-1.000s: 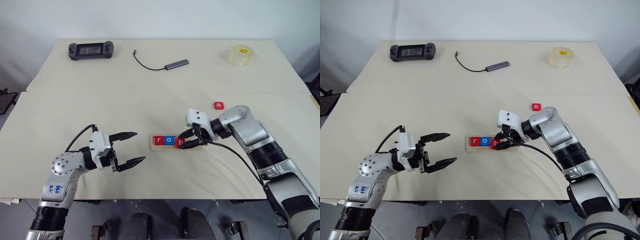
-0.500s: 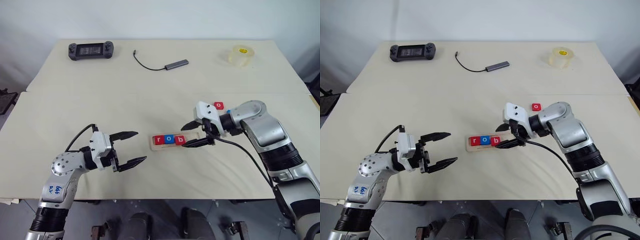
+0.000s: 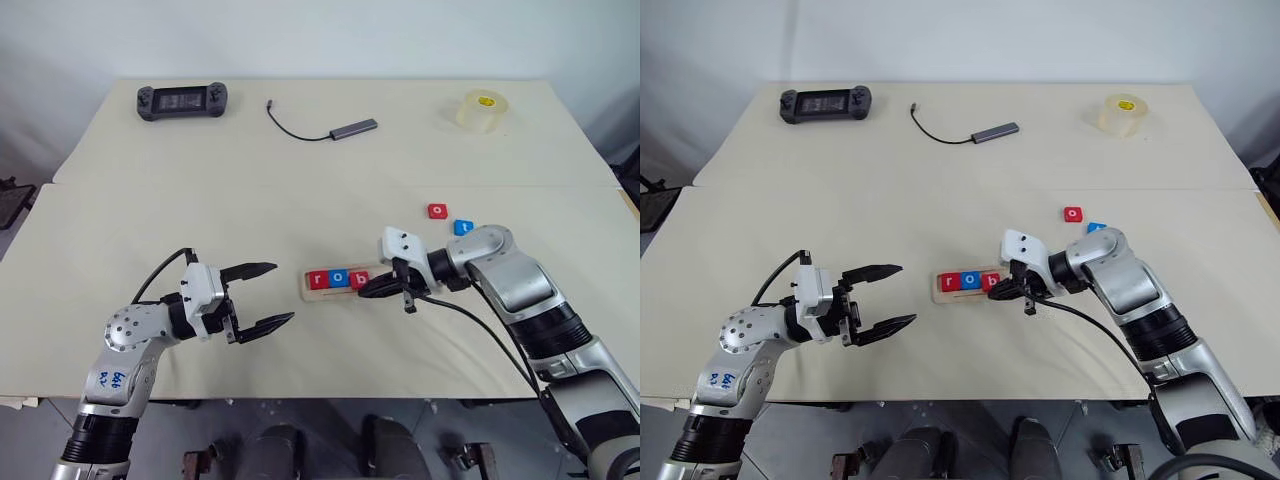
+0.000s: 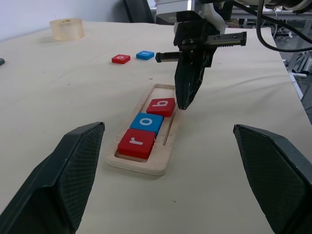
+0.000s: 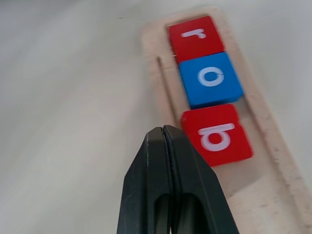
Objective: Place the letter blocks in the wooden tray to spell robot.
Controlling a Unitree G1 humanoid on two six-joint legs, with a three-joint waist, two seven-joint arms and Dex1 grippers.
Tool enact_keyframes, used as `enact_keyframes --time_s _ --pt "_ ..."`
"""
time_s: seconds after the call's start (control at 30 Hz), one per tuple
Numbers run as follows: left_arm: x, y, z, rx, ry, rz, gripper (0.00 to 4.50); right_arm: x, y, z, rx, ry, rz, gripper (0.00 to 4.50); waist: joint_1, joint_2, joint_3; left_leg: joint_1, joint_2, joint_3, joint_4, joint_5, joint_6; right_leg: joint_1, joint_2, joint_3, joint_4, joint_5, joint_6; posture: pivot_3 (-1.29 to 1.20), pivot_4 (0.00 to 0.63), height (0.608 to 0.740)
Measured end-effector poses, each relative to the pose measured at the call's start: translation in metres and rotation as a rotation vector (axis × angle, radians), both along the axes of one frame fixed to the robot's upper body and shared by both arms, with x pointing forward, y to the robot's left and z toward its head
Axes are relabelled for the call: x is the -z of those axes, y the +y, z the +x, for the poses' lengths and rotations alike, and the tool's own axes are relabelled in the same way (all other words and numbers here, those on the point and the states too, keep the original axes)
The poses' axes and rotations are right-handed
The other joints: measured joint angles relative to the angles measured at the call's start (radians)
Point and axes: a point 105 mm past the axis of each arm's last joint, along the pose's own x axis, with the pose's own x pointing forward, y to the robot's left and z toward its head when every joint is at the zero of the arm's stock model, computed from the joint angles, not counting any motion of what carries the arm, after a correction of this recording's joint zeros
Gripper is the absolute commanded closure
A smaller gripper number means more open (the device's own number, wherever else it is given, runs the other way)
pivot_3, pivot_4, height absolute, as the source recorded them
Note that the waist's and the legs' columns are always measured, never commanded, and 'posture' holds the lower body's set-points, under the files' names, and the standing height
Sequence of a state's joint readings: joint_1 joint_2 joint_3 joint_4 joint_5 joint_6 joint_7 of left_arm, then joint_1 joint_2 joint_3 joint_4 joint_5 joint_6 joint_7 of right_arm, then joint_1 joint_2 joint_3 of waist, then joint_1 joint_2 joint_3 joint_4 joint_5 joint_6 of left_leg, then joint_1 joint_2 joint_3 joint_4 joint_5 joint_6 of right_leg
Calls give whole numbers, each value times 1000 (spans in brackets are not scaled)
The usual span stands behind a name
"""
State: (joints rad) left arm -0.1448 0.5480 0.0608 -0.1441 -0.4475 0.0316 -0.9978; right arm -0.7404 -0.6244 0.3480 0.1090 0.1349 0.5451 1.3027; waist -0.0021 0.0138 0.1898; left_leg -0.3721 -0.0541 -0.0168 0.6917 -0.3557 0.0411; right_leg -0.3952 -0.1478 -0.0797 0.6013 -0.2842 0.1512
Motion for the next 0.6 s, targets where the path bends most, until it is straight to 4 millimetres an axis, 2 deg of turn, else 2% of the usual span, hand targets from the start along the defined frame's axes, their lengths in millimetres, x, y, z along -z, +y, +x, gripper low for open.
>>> enact_keyframes --time_s 0.1,0.47,0.6 --pt "0 0 0 -1 0 1 0 3 0 3 17 3 -3 4477 0 0 0 0 0 0 0 0 0 0 0 0 0 0 0 0 150 740" --pt "-1 0 1 -1 -4 2 0 -5 3 10 53 -49 8 4477 -1 0 0 0 0 0 0 0 0 0 0 0 0 0 0 0 150 740" --pt "-1 0 1 -1 -4 2 0 -9 4 7 32 -40 29 4477 0 0 0 0 0 0 0 0 0 0 0 0 0 0 0 0 150 740"
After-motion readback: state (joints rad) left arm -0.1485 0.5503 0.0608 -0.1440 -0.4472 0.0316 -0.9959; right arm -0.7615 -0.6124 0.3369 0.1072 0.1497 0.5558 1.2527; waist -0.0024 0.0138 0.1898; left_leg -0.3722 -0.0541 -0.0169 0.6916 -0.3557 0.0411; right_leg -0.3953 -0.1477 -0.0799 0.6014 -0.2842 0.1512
